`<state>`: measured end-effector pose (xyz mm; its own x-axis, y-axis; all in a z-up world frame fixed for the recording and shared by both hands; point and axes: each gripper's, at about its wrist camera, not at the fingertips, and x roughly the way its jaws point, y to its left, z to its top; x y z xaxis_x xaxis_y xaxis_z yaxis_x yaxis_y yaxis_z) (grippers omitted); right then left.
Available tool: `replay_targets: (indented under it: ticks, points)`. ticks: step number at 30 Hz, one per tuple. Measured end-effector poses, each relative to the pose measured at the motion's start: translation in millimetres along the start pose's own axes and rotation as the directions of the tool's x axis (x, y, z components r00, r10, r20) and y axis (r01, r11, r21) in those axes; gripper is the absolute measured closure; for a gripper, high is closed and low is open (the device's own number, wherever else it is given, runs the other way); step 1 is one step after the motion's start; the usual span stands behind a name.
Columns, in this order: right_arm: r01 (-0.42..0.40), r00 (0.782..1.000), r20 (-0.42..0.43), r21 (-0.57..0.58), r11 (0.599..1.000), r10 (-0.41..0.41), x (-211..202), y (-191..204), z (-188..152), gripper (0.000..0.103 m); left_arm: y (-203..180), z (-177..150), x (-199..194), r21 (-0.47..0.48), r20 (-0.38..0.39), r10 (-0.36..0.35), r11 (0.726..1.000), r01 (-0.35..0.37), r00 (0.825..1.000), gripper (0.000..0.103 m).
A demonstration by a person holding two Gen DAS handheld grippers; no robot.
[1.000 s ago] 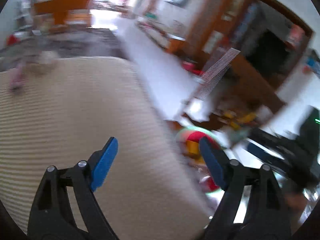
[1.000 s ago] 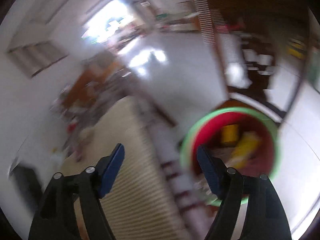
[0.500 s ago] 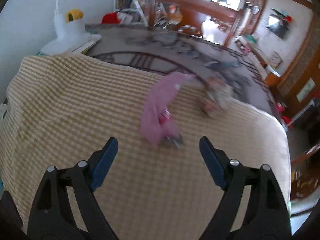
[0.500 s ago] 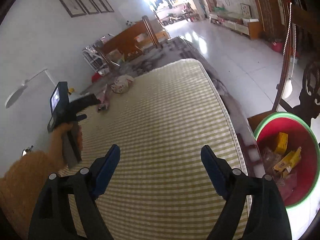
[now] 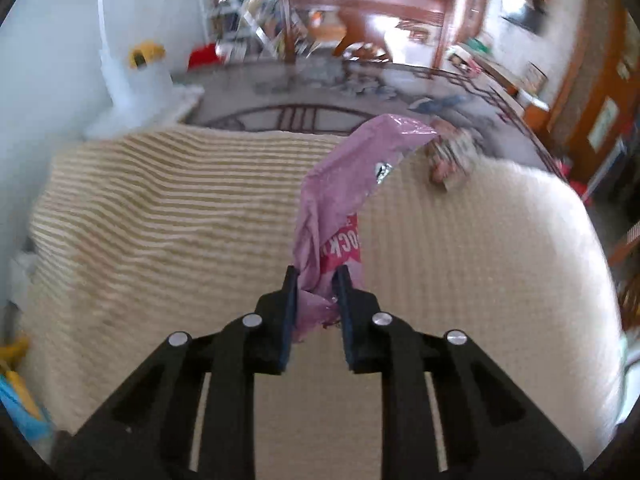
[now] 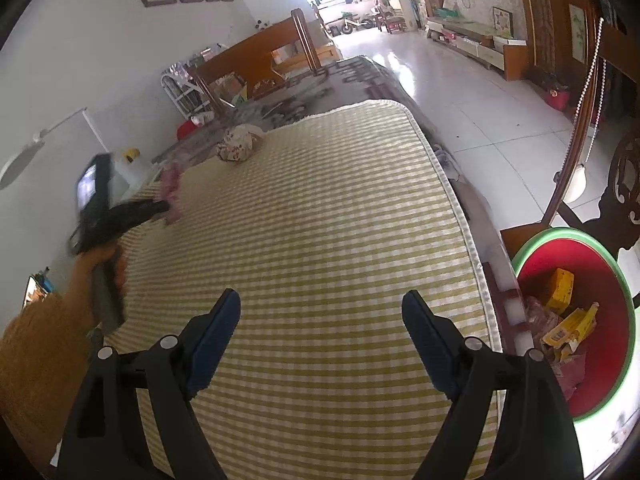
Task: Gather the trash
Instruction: 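Grasp the pink wrapper with the left tool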
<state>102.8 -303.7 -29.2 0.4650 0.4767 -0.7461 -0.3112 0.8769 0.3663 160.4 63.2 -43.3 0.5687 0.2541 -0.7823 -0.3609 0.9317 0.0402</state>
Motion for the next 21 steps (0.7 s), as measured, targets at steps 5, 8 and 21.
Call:
replay_targets:
  ticks: [5, 8, 21]
  points:
    - [0.059, 0.998, -0.020, -0.020, 0.998, -0.060, 7, 4, -2, 0.022, 20, -47, -46, 0.071, 0.044, 0.023, 0.997, -0.026, 0.999, 0.084]
    - [0.102, 0.994, -0.033, -0.040, 0.994, -0.103, 12, 7, -3, 0.022, 37, -77, -66, 0.024, 0.030, -0.015, 1.000, 0.015, 0.999, 0.084]
    - [0.309, 0.946, -0.056, -0.140, 0.940, -0.320, 45, 16, -10, 0.018, 44, -130, -58, -0.026, 0.016, -0.081, 0.996, 0.081, 0.997, 0.084]
